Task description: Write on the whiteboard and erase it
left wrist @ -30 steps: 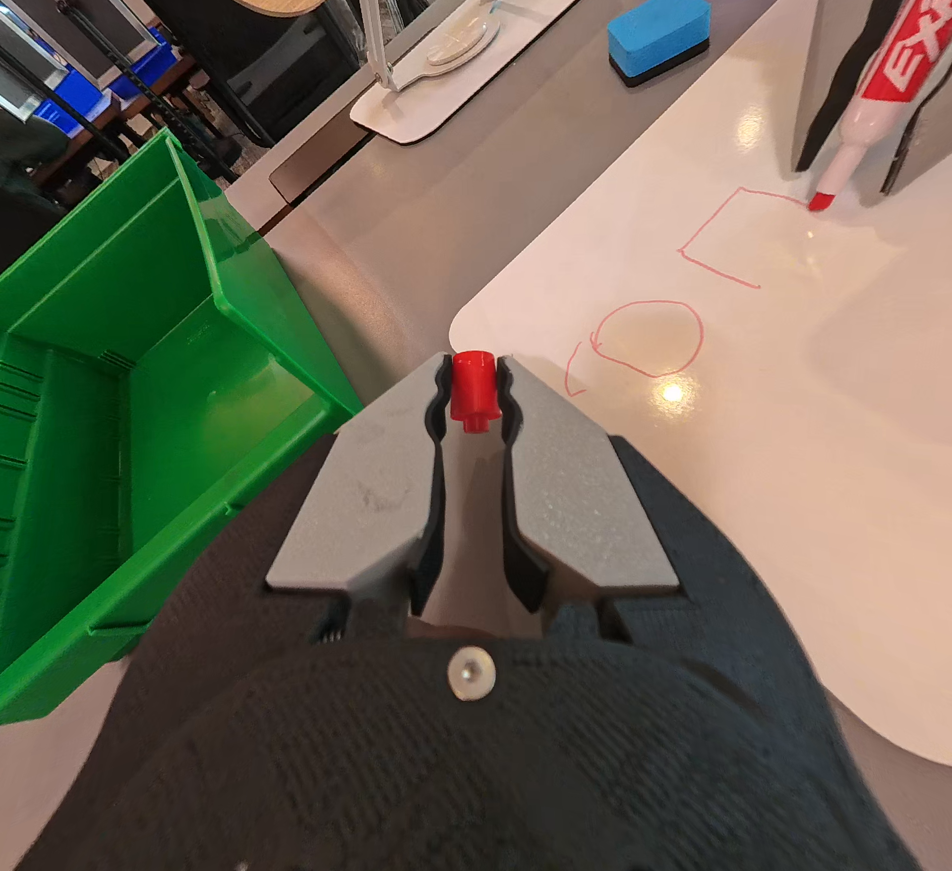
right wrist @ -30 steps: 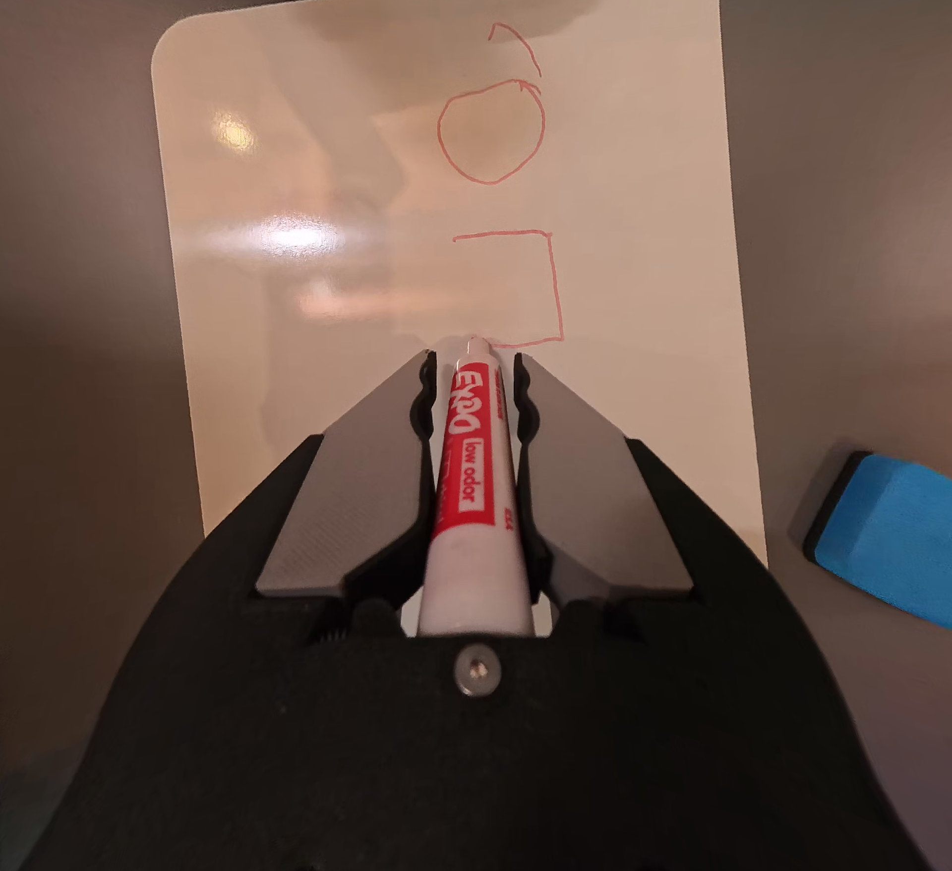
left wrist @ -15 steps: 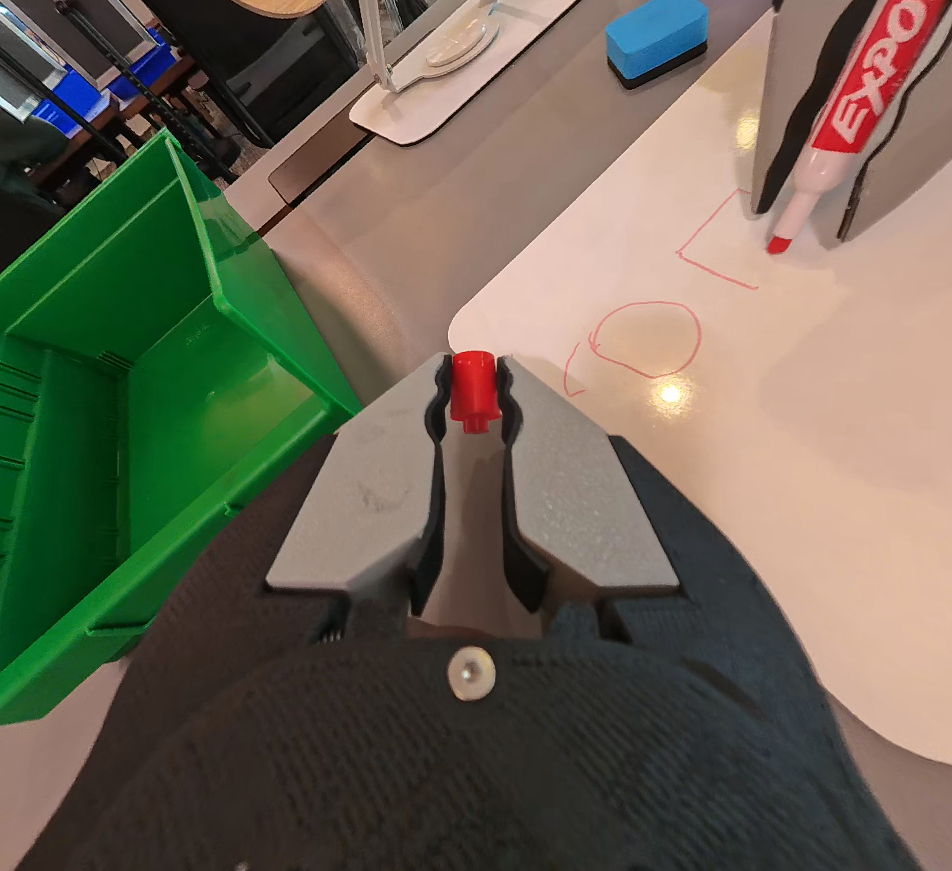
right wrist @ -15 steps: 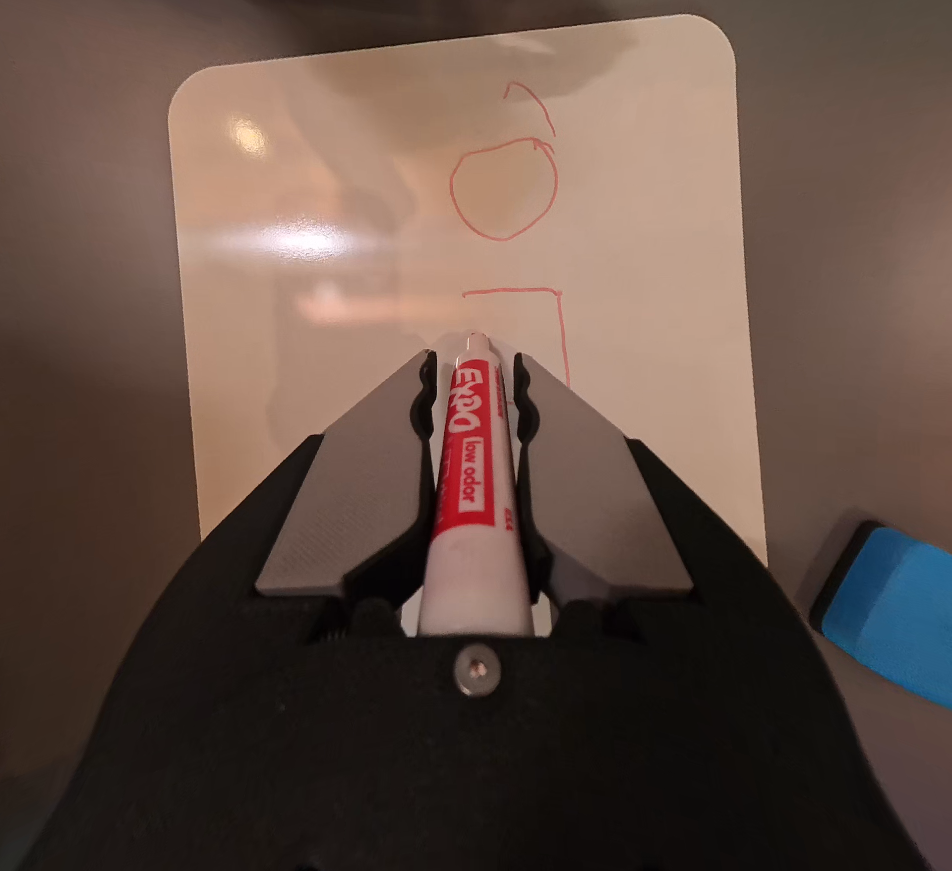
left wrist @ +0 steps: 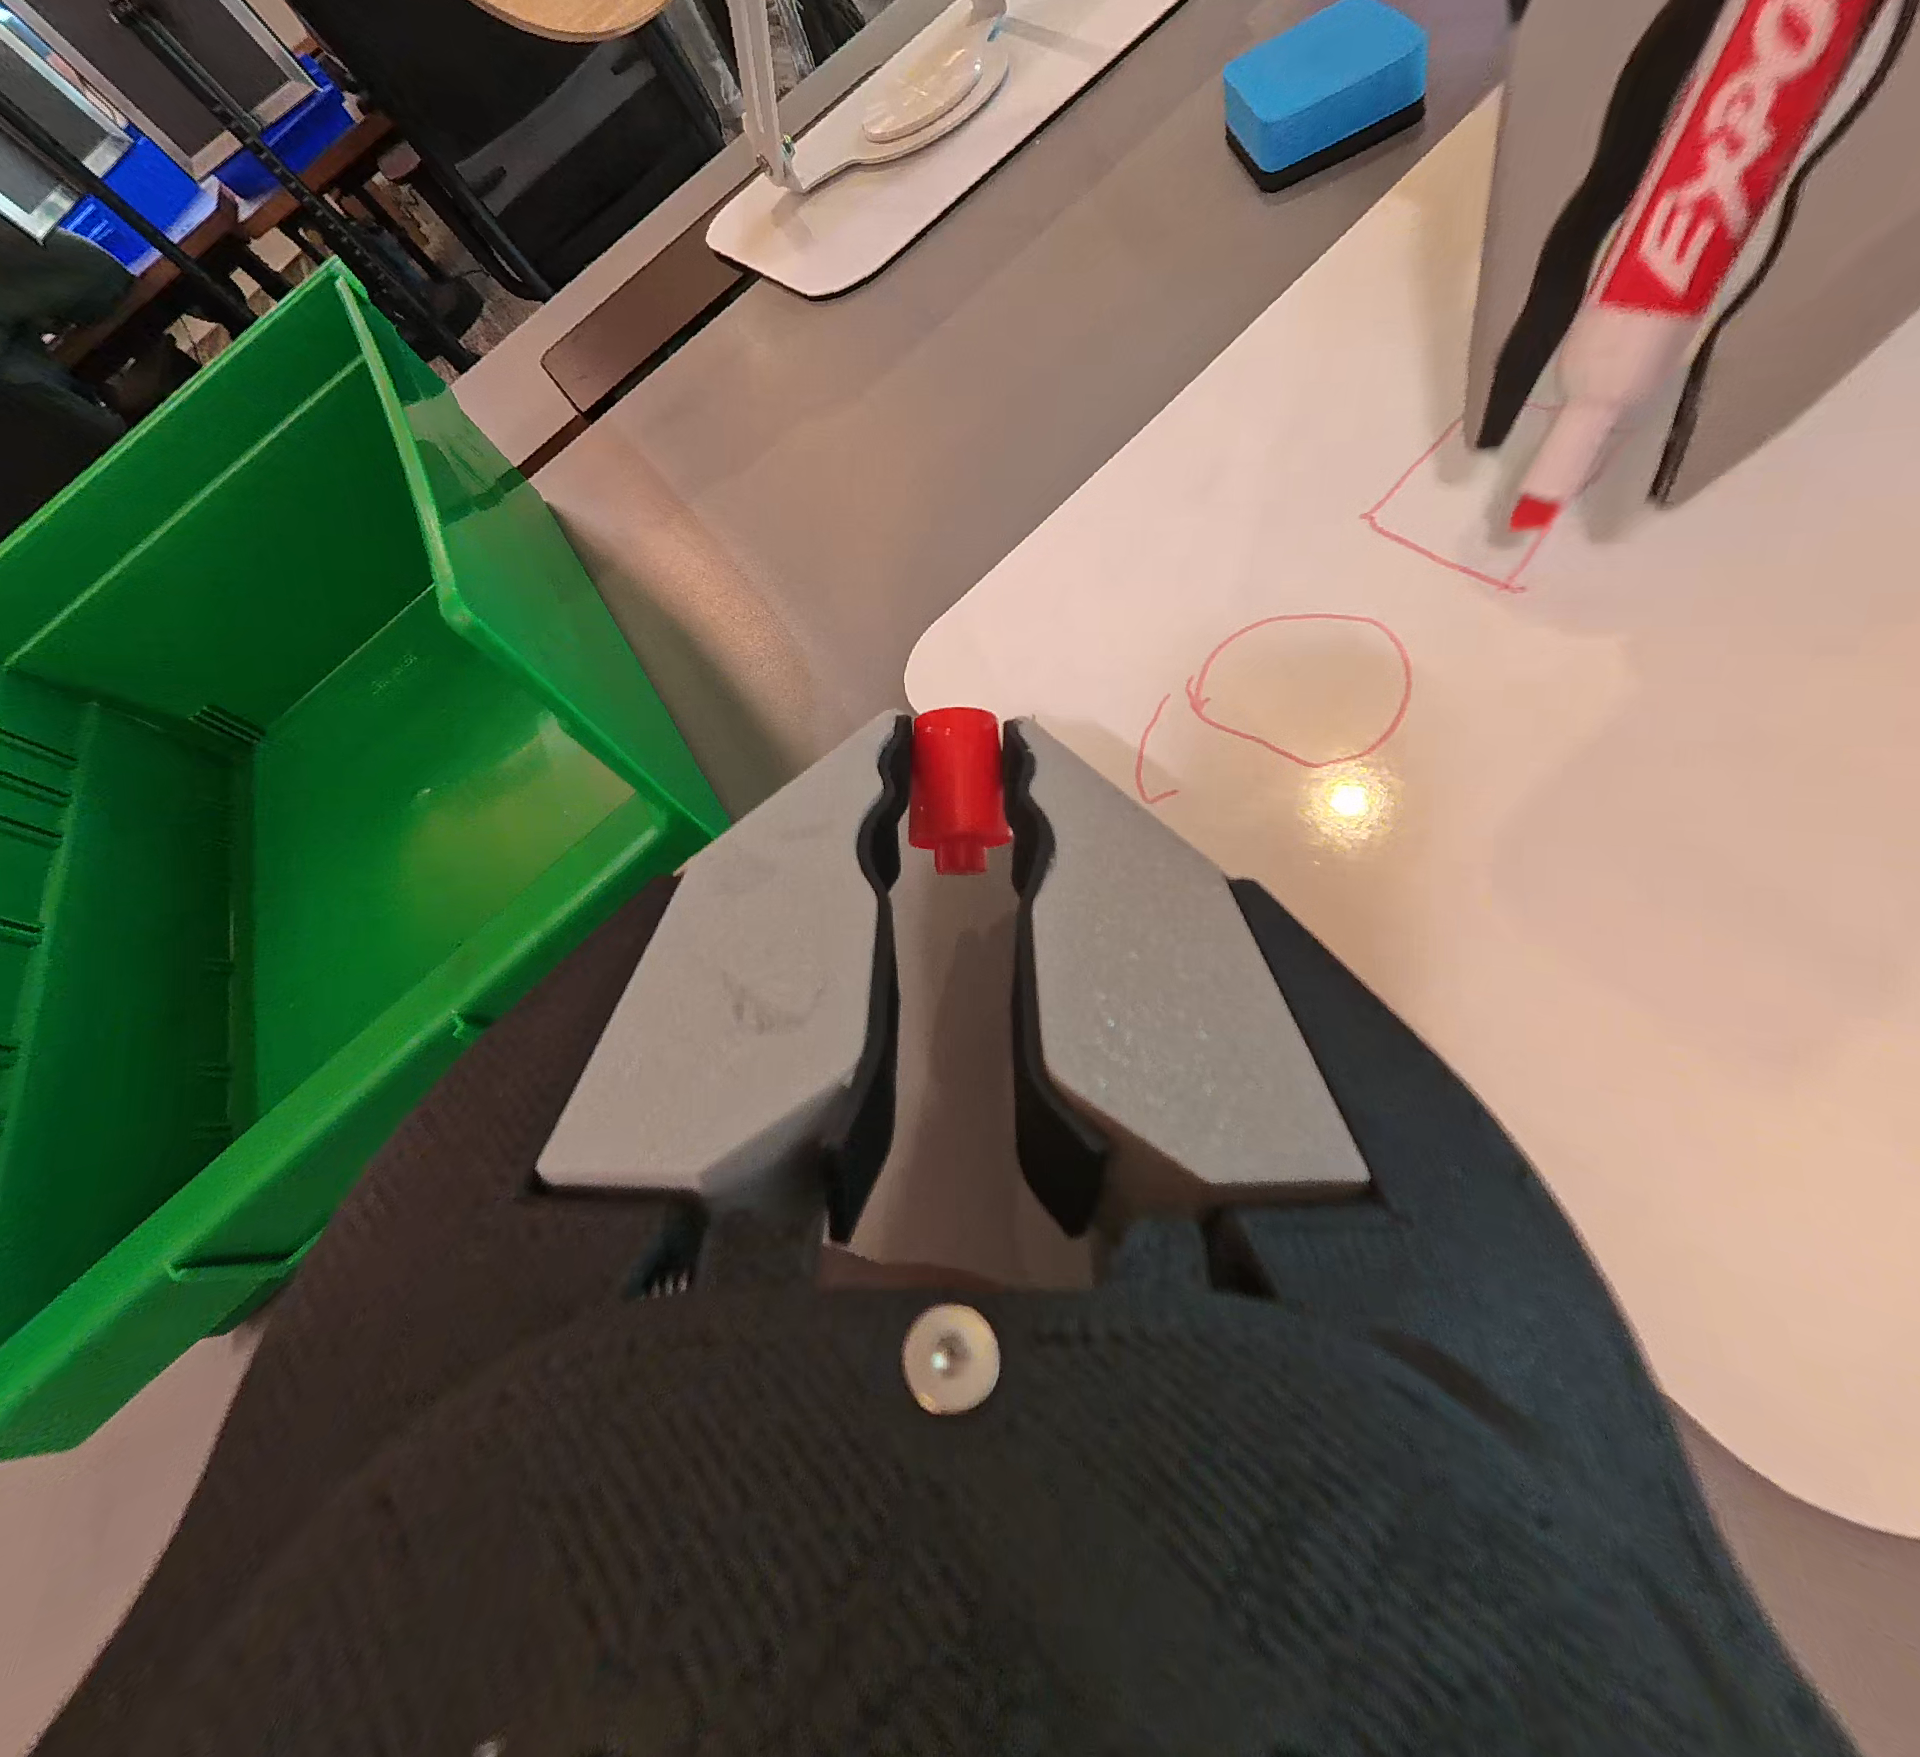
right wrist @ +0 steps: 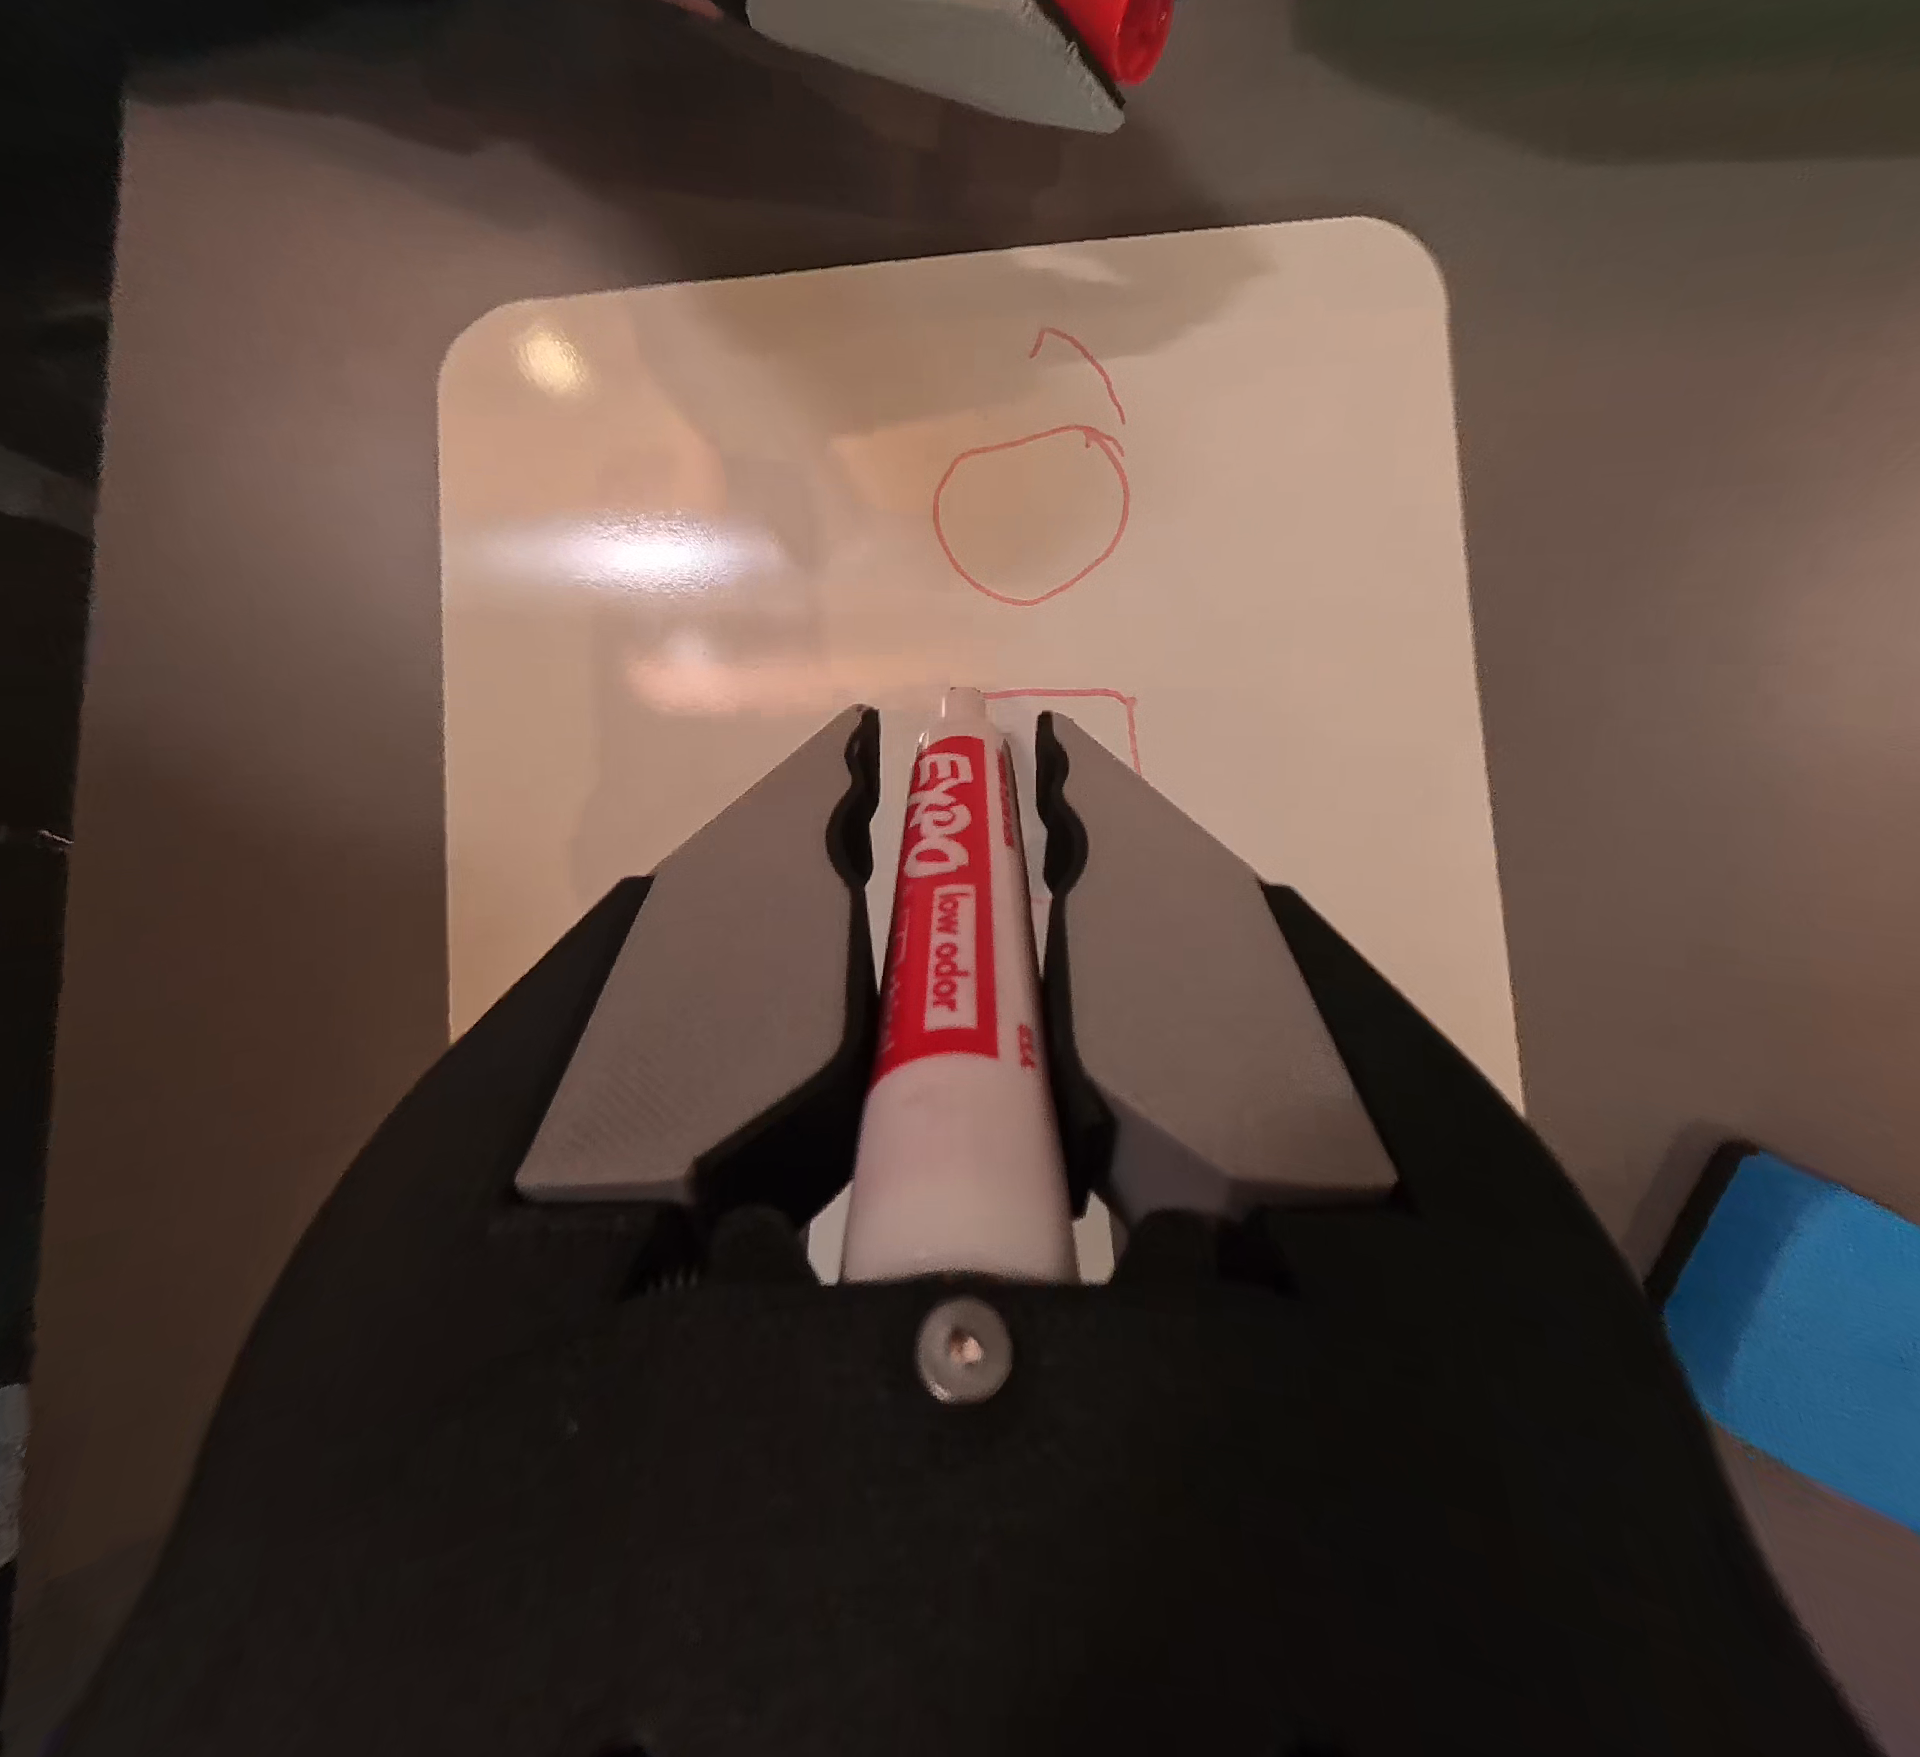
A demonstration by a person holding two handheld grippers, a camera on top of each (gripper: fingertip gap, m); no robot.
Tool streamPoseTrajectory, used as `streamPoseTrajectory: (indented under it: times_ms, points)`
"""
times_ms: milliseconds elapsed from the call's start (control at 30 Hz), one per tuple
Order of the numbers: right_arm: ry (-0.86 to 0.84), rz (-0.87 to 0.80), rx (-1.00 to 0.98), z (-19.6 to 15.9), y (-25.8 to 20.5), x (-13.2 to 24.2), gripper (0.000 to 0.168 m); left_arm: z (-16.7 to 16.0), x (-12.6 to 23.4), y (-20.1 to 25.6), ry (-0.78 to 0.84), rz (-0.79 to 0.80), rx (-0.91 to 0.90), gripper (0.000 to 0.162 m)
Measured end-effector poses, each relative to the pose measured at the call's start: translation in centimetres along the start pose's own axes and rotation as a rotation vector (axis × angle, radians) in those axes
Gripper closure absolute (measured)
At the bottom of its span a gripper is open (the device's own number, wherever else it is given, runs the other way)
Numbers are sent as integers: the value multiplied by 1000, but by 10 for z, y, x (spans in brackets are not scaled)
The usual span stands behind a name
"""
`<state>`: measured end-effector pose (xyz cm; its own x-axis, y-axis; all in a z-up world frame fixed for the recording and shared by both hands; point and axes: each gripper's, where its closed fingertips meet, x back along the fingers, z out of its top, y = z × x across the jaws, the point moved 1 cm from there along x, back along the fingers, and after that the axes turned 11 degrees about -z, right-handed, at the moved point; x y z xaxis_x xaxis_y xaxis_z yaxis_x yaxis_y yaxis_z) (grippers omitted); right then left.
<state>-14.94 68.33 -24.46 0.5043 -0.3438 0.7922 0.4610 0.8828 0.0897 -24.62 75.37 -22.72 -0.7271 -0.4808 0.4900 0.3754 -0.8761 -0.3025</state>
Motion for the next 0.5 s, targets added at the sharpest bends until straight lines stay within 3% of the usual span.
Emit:
streamPoseTrajectory:
  times_ms: [200,500]
  points:
    - [114,-94,-115,-11,22,44,138,0,0,0,3,2,0,146]
    - [237,-201,-262,-37,29,65,140,4,1,-1,38,9,12,146]
